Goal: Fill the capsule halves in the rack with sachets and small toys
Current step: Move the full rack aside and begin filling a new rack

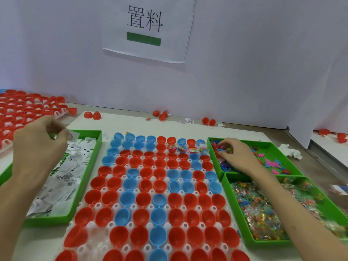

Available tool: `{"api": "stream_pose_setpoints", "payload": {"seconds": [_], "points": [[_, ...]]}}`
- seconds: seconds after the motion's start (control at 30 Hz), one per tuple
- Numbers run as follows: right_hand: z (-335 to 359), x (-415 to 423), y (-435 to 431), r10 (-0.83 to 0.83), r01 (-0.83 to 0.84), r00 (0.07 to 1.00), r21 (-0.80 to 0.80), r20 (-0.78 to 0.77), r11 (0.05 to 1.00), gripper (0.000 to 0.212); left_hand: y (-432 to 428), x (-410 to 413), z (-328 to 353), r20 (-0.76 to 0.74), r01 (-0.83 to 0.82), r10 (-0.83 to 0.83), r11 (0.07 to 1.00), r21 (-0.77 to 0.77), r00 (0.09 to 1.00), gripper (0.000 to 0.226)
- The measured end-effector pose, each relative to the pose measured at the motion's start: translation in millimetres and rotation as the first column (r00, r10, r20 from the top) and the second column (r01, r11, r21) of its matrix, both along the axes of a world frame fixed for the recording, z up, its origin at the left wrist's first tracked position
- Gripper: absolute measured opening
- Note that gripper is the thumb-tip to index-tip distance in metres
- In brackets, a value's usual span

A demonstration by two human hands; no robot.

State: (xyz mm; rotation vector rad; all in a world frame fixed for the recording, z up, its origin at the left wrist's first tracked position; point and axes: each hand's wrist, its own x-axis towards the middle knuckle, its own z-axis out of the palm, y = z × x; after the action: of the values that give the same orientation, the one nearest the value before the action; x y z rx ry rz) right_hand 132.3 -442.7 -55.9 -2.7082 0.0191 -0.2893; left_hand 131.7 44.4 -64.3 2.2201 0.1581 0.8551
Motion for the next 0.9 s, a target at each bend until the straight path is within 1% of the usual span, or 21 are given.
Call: {"api": "stream_pose_setpoints", "payload": {"seconds": [0.03,0.1,0.23,0.33,0.37,0.47,0.53,0.63,0.7,0.77,0.8,0.87,0.9], "points": [[0.1,-0.3,0.7,0.003,-0.003,1.000,-0.024,-0.011,1.000,0.016,-0.1,0.4,0.8,0.031,0.014,-0.013,0.999,-0.031,0.999,0.006],[1.0,-1.0,1.4,-0.014,0.014,1.000,-0.015,0.012,1.000,0.012,-1.5,-0.1,2.9,0.089,0.053,-0.045,0.995,-0.087,0.995,0.006],[-1.0,-2.3,-2.0,-0.031,0.031,0.996,-0.004,0.080,0.999,0.015,-5.8,-4.1,8.2,0.165,0.095,-0.079,0.991,-0.093,0.983,0.015],[1.3,-2.5,-5.1,-0.051,0.052,0.989,-0.002,0.140,0.999,0.005,-9.6,-4.7,12.6,0.167,0.115,-0.106,0.992,-0.049,0.980,0.034],[1.8,-1.7,-6.6,-0.057,0.058,0.987,-0.002,0.150,0.998,0.009,-12.2,-6.2,15.1,0.158,0.106,-0.100,0.994,-0.031,0.982,0.033],[5.0,-1.0,-8.7,-0.068,0.070,0.988,-0.004,0.138,0.998,0.019,-15.4,-8.5,17.4,0.141,0.104,-0.097,0.994,-0.039,0.985,0.011],[9.3,-2.7,-9.8,-0.077,0.076,0.984,0.009,0.161,0.997,0.020,-14.1,-7.5,15.2,0.119,0.083,-0.077,0.995,-0.047,0.990,0.013],[21.0,-10.3,-9.7,-0.095,0.090,0.975,0.032,0.200,0.995,0.016,-11.9,-7.2,14.4,0.134,0.049,-0.042,0.998,-0.049,0.990,0.016],[30.9,-18.8,-5.1,-0.098,0.080,0.975,0.093,0.201,0.992,0.012,-15.1,-10.2,17.5,0.146,0.068,-0.056,0.995,-0.078,0.988,0.011],[39.7,-30.0,4.1,-0.090,0.048,0.970,0.189,0.225,0.981,0.012,-27.0,-17.8,25.0,0.147,0.146,-0.128,0.982,-0.120,0.981,0.007],[44.3,-36.4,10.8,-0.078,0.020,0.966,0.231,0.246,0.973,0.012,-36.8,-23.1,29.7,0.148,0.196,-0.176,0.971,-0.139,0.973,0.009],[53.8,-49.8,27.7,-0.009,-0.086,0.961,0.330,0.276,0.940,0.009,-62.8,-36.9,40.1,0.160,0.317,-0.289,0.929,-0.189,0.944,0.013],[58.4,-57.0,37.6,0.053,-0.164,0.959,0.390,0.279,0.906,0.008,-77.1,-44.8,45.0,0.166,0.383,-0.352,0.895,-0.230,0.921,0.012]]}}
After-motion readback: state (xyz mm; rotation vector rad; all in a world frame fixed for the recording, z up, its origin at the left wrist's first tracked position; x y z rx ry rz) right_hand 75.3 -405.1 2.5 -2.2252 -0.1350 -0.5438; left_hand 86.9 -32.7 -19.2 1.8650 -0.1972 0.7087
